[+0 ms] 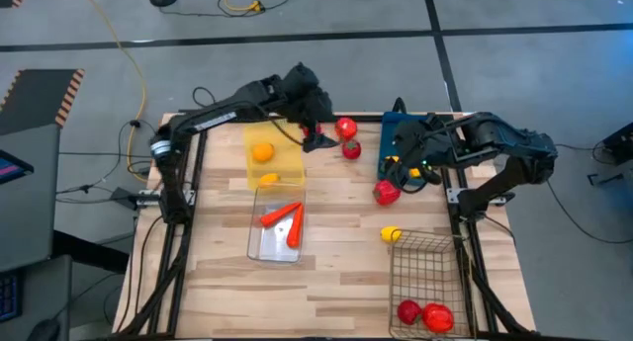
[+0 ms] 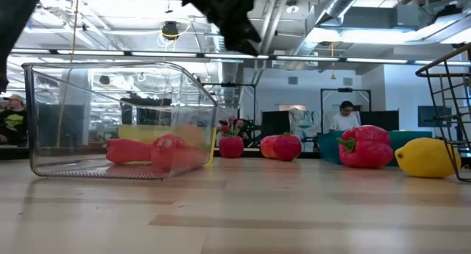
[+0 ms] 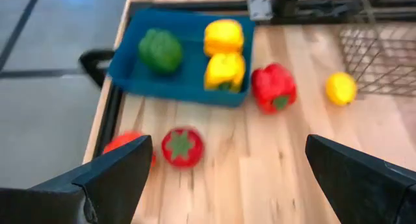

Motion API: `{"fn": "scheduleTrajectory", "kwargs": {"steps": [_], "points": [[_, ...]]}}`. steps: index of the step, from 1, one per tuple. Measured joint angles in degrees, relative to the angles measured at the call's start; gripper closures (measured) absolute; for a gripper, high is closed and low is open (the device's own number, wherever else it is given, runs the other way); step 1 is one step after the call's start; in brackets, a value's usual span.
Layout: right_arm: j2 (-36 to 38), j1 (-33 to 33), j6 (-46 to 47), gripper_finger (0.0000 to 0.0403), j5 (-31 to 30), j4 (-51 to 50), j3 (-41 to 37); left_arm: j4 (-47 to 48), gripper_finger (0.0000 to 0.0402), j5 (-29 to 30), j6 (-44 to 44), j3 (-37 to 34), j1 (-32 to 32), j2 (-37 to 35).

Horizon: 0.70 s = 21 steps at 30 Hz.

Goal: Sort produce into baskets
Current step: Put the red bell pepper into the blue bin

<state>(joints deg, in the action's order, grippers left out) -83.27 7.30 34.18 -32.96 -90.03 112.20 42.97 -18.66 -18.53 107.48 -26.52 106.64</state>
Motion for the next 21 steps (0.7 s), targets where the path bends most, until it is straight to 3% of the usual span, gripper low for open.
{"fn": "scheduleTrajectory", "kwargs": {"steps": [10,15,21], "points": [[-0.41,-2.48,-3.22,0.0003,0.15,0.01,-0.04,-18.66,0.001,7.83,4.89,-31.25,-1.87,-22.33],[-0.29,-2.5,-4.99,0.0003,0.2,1.42,-1.48,-19.85,0.001,12.11,6.61,-39.94,-1.81,-30.72],[1.03,-3.54,-5.74,0.0003,0.67,4.8,-11.64,-19.68,0.001,11.94,10.31,-45.96,-1.84,-37.1]]}}
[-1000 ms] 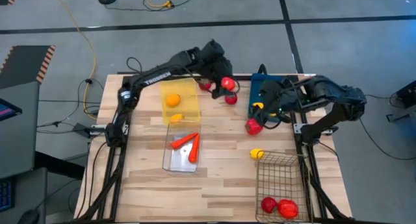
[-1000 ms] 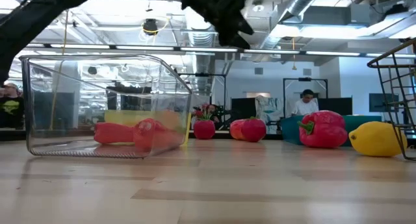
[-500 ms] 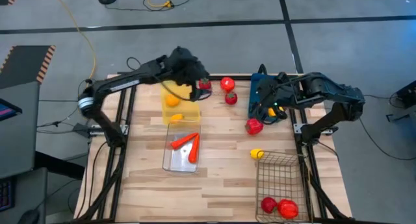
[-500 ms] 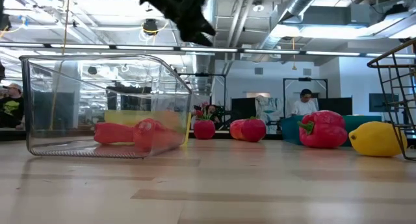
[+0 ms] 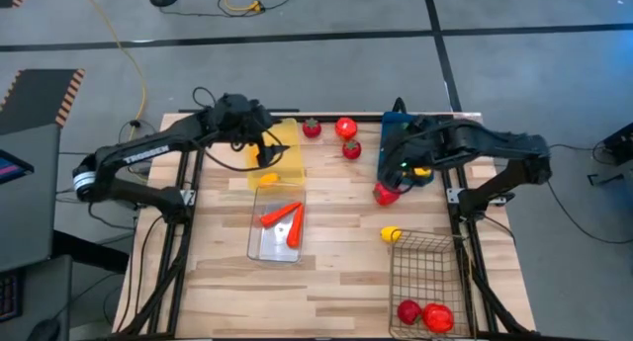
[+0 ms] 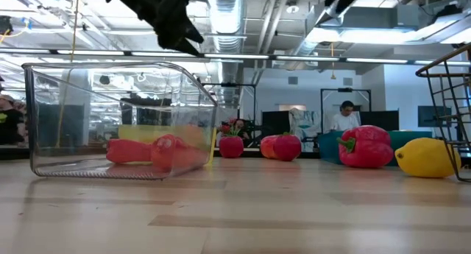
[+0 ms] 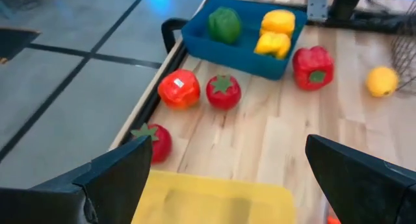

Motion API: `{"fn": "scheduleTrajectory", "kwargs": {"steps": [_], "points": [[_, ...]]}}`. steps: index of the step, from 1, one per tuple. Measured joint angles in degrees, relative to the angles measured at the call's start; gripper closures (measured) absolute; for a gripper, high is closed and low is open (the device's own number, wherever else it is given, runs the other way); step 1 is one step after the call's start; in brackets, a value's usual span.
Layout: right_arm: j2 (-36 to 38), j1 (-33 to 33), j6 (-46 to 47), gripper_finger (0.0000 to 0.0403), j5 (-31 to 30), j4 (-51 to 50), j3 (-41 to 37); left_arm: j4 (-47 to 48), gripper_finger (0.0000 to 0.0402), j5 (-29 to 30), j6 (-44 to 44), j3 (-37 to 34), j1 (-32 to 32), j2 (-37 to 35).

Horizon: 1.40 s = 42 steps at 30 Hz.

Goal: Sort produce into baskets
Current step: Put the red bell pepper into the blue bin

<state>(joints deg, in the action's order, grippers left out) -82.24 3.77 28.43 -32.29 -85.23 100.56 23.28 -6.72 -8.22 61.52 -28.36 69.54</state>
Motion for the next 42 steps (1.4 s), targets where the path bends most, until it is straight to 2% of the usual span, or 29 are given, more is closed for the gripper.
{"fn": "scheduleTrajectory", "kwargs": {"steps": [5,12,19,31,36,42], "points": [[0.23,-0.86,-2.79,0.0003,4.12,3.81,-7.31,-0.08,0.001,-0.11,1.97,-4.27,0.02,-3.77],[0.25,-1.35,-13.35,0.0003,10.05,10.23,-14.31,-0.26,0.001,-0.13,4.49,-7.4,0.02,-5.44],[0.15,-2.44,-17.98,0.0003,10.2,13.6,-20.29,-0.11,0.001,-0.13,4.39,-7.43,0.22,-5.44],[-0.02,-2.78,-17.95,0.0003,10.11,15.97,-23.18,0.0,0.001,-0.23,4.45,-7.43,2.76,-5.16],[-0.13,-2.68,-17.86,0.0003,14.45,17.1,-23.17,-0.32,0.001,0.08,4.47,-7.43,4.51,-5.16],[-0.54,-0.98,-16.72,0.0003,15.58,22.22,-23.14,-0.32,0.001,0.37,4.58,-7.43,5.56,-5.16]]}}
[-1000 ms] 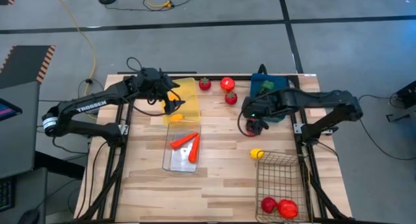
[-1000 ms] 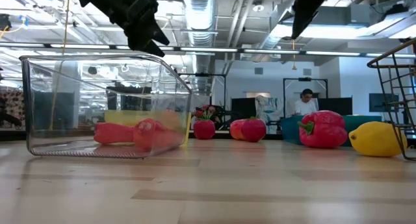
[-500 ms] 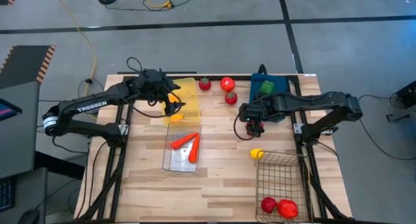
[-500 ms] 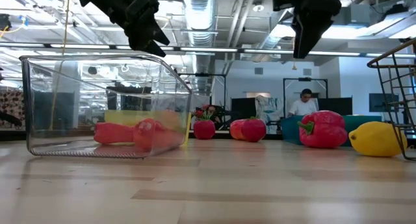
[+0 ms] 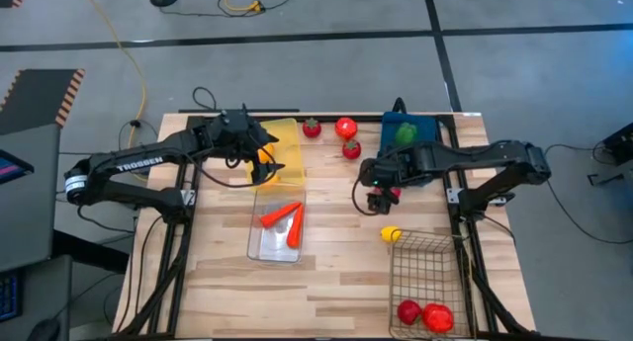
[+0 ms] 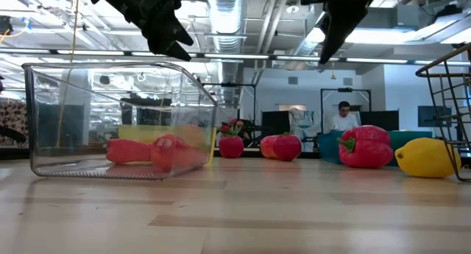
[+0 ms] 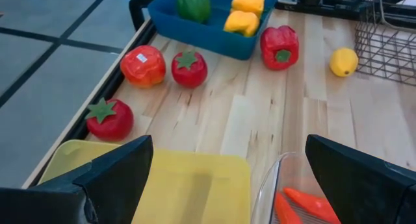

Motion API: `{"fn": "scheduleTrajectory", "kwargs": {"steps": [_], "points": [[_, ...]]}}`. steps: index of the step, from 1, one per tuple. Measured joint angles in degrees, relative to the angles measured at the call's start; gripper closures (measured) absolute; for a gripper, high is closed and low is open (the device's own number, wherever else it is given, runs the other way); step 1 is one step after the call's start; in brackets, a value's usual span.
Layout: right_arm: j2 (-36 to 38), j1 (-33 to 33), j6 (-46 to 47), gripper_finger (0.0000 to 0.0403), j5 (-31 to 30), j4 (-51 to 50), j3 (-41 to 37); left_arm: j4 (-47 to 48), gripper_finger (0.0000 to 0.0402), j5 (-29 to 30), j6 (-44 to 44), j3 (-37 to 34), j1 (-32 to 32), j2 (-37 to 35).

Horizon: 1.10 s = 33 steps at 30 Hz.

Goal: Sort produce into baskets
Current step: Put the red bell pepper into the blue bin

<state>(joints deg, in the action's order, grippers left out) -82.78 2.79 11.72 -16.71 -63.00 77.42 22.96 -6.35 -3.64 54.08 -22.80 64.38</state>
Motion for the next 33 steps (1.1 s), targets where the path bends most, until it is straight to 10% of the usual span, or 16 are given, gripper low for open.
{"fn": "scheduleTrajectory", "kwargs": {"steps": [33], "points": [[-0.09,2.34,-10.77,0.0003,0.49,0.87,-13.43,-0.17,0.001,4.22,1.37,0.0,0.02,0.02]]}}
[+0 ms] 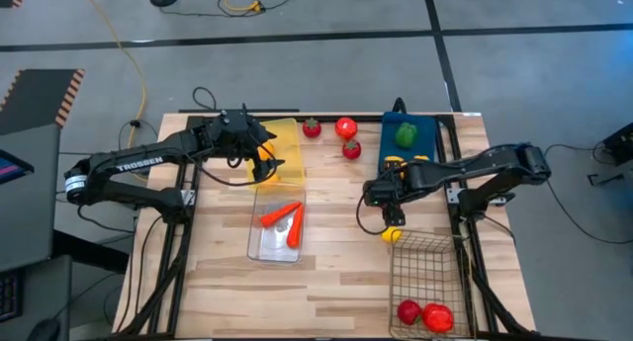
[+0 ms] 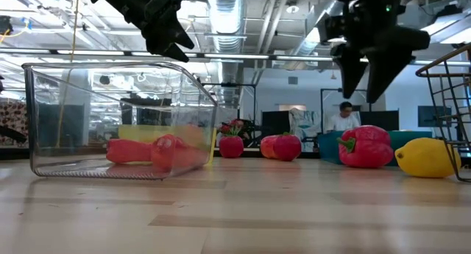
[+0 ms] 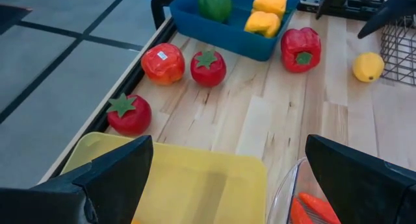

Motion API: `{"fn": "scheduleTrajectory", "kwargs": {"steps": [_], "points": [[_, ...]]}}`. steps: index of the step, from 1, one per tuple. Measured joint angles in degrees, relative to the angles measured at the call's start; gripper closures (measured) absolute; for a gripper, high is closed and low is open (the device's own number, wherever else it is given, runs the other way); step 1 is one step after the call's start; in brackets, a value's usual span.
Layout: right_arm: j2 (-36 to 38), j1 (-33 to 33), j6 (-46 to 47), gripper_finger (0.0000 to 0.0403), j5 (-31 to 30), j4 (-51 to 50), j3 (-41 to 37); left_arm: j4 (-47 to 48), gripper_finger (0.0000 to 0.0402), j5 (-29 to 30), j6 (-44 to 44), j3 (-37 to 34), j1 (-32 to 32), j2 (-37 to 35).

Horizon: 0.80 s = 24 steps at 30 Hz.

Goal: Sort produce into baskets
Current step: Put the red bell pepper into the blue bin

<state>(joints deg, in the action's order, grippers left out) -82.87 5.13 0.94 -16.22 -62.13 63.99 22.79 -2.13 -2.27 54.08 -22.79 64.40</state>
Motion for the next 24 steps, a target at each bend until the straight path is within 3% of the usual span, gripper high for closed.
{"fn": "scheduleTrajectory", "kwargs": {"steps": [12,24], "points": [[-0.02,-0.02,-5.86,0.0003,-0.48,3.84,-8.23,0.0,0.001,0.0,-0.04,0.0,0.0,0.0],[0.0,-0.73,-10.19,0.0003,-4.92,10.31,-12.26,0.0,0.001,0.0,-0.04,0.0,0.0,0.0]]}}
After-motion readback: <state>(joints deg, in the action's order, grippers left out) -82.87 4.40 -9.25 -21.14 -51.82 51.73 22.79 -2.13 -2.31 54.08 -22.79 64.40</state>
